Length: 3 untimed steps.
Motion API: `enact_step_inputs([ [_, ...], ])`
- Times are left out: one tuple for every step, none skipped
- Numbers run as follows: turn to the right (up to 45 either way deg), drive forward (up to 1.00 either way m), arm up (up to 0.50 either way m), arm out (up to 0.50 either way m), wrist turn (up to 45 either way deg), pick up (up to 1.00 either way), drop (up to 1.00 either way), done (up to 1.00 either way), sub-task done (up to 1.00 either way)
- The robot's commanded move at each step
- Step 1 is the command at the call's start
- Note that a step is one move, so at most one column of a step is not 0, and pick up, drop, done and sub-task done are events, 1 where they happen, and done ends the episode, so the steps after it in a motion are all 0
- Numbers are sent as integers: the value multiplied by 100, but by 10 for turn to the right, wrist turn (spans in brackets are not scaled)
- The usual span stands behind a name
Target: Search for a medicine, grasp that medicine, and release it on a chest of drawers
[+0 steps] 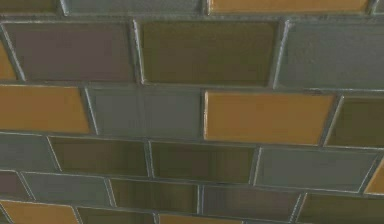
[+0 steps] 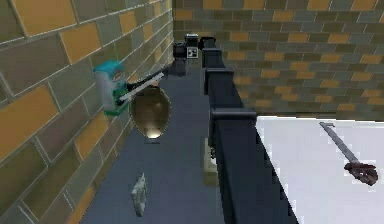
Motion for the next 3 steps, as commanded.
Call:
enact_step_inputs([
  [0, 0, 0, 0, 450, 0, 0, 0, 0],
  [0, 0, 0, 0, 390, 0, 0, 0, 0],
  [0, 0, -28, 0, 0, 0, 0, 0, 0],
])
